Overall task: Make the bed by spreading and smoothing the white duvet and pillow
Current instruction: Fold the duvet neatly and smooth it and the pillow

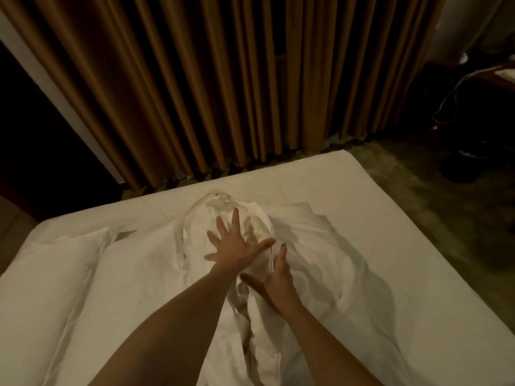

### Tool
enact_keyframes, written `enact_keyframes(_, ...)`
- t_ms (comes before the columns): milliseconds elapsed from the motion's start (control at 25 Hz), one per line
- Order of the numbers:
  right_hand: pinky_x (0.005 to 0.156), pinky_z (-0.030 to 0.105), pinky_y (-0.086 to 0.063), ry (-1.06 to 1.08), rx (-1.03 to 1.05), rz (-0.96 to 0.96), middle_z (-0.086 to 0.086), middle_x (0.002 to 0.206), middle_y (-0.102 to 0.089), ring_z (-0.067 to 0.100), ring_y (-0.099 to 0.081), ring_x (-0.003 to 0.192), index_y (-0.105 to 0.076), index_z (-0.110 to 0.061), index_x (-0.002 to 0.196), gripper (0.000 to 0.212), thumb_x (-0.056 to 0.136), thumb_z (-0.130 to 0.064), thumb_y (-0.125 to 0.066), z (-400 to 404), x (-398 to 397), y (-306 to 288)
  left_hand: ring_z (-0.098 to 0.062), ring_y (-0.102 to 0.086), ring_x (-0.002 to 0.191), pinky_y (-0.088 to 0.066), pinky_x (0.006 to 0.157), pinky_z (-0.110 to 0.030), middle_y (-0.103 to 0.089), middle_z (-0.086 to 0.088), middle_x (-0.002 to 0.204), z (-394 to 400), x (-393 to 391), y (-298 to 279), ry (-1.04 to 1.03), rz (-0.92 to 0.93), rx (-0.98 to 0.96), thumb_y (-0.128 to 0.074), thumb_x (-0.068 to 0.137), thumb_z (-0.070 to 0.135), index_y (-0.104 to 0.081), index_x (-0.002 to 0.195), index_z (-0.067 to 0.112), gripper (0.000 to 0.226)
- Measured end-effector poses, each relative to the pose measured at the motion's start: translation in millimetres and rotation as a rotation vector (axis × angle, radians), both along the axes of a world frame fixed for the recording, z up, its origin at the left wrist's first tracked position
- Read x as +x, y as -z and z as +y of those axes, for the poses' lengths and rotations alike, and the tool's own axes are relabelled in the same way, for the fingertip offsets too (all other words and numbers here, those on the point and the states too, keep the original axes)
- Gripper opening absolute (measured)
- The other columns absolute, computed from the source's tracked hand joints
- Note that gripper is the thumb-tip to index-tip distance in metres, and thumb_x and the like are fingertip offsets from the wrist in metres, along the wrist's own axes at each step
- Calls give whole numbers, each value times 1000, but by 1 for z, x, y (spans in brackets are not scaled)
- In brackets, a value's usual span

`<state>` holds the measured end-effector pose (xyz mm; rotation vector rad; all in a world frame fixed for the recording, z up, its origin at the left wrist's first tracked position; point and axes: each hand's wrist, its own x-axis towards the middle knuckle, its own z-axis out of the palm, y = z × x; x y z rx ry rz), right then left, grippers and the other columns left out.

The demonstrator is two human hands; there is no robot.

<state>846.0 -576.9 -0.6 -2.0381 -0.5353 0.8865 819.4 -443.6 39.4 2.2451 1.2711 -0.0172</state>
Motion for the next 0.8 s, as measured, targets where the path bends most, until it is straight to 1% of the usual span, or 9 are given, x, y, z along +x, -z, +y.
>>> enact_keyframes(120, 115, 46, -32, 24, -13, -82, 10, 166, -13, 30, -25, 149, 27, -30, 154, 140, 64, -88, -63, 15, -14, -1, -46, 17, 151, -7, 111, -79, 23, 5, 167, 19, 17, 1, 98, -51, 15, -56, 53, 99, 18, 149, 58, 128)
enact_keyframes(200, 117, 48, -31, 88, 19, -77, 8, 167, -11, 31, -22, 151, 27, -32, 154, 138, 65, -88, -64, 25, -22, -5, -47, 19, 150, -6, 112, -77, 23, 6, 166, 35, 29, -1, 189, -79, 9, -62, 57, 93, 15, 150, 58, 126)
enact_keyframes(360, 115, 50, -34, 346, 38, 190, 14, 167, -15, 37, -29, 148, 32, -51, 145, 144, 45, -100, -59, 32, -40, -9, -45, 21, 150, -8, 115, -75, 18, 9, 167, 53, 19, 5, 465, 42, 119, -64, 69, 85, 10, 153, 54, 117)
enact_keyframes(400, 117, 50, -32, 396, 11, 208, 14, 167, -15, 37, -30, 147, 32, -53, 143, 141, 44, -103, -54, 32, -47, -10, -43, 21, 150, -10, 115, -75, 16, 8, 168, 60, 10, 11, 504, 60, 130, -63, 71, 84, 8, 154, 52, 114)
enact_keyframes(480, 120, 50, -22, 451, -79, 185, 12, 166, -19, 37, -29, 147, 24, -46, 152, 134, 53, -102, -46, 32, -61, -14, -40, 20, 151, -12, 114, -75, 14, 7, 168, 74, -7, 16, 548, 72, 117, -60, 73, 84, 6, 156, 49, 111)
enact_keyframes(560, 121, 50, -18, 518, -119, 119, 11, 164, -27, 38, -28, 147, 10, -33, 160, 121, 72, -91, -50, 33, -69, -15, -38, 20, 152, -10, 115, -73, 12, 5, 169, 84, -19, 14, 589, 70, 115, -58, 76, 83, 4, 158, 46, 109)
enact_keyframes(640, 118, 49, -27, 560, -102, -29, 9, 159, -37, 36, -36, 143, -3, -25, 160, 112, 79, -83, -54, 37, -82, -20, -35, 14, 153, -8, 117, -69, 5, 5, 169, 90, -28, 7, 661, 13, 170, -56, 80, 80, -4, 159, 42, 102)
enact_keyframes(720, 113, 45, -36, 585, -94, -221, 9, 153, -45, 33, -44, 137, -15, -22, 158, 104, 81, -80, -54, 40, -100, -28, -28, 6, 155, -5, 120, -63, -7, 7, 169, 91, -31, -2, 788, -163, 270, -49, 90, 74, -18, 159, 40, 82)
enact_keyframes(800, 109, 41, -37, 571, -135, -378, 8, 150, -45, 28, -45, 132, -18, -22, 156, 97, 84, -81, -45, 42, -118, -37, -22, -2, 155, -5, 122, -57, -20, 9, 167, 88, -25, -12, 956, -330, 329, -38, 98, 68, -33, 154, 39, 64)
